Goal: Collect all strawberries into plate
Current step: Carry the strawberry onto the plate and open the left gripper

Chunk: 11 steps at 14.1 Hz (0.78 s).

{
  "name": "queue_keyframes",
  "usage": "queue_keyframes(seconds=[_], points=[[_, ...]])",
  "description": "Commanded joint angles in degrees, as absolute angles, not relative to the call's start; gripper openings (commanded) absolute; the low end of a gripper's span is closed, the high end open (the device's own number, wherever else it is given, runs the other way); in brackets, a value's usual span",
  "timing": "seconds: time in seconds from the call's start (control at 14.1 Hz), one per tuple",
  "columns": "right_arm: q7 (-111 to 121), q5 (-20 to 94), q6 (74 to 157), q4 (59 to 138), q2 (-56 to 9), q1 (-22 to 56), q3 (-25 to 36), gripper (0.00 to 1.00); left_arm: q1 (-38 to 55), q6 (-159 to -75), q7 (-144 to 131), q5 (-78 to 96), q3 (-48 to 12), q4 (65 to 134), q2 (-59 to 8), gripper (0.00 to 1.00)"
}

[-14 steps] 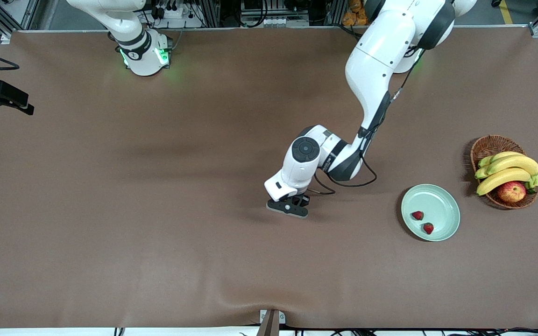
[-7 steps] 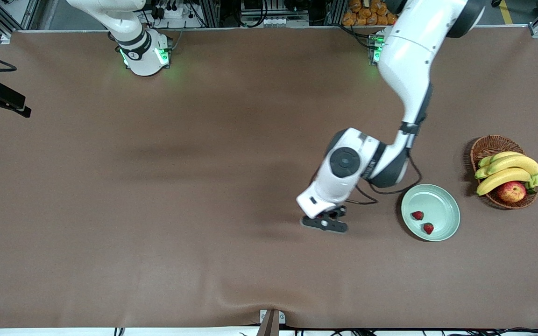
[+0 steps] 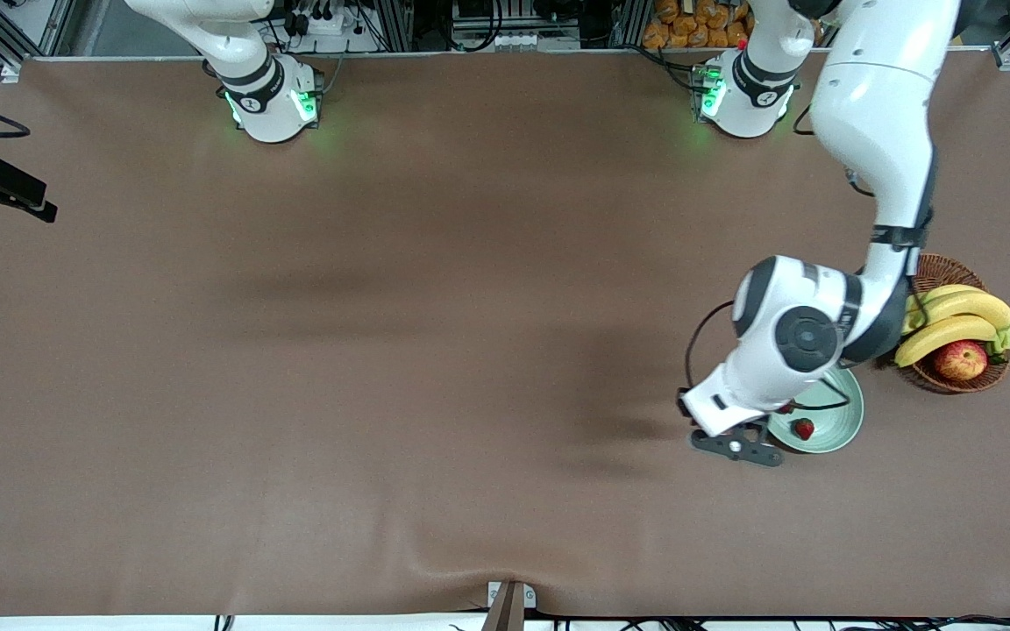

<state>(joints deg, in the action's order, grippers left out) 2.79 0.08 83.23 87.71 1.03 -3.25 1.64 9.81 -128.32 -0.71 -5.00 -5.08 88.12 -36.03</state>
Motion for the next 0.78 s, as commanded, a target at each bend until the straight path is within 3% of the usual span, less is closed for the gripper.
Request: queue_keyframes(seconds=[0.0,0.28,0.64,0.71], points=[[2.72,0.26,83.14,87.19,0.88,-3.95,1.67,1.0,4.06,-128.15,4.55,-5.89,-6.33,96.92,-29.81,0.07],[2.81,0.09,83.41,87.19,0.61,-4.04,1.67,1.0,-2.27,-128.14,11.85,-5.89,-6.5,101.95,-27.33,0.07],[2.72,0.44,83.15,86.75,0.62,-3.52,1.32,1.0,-5.45,-131.21,17.93,-6.5,-6.42,101.34,-31.72,0.11],[2.64,0.44,83.14,86.75,0.7,-3.52,1.23,1.0,-5.97,-132.35,19.23,-6.5,-6.33,101.34,-32.42,0.15]])
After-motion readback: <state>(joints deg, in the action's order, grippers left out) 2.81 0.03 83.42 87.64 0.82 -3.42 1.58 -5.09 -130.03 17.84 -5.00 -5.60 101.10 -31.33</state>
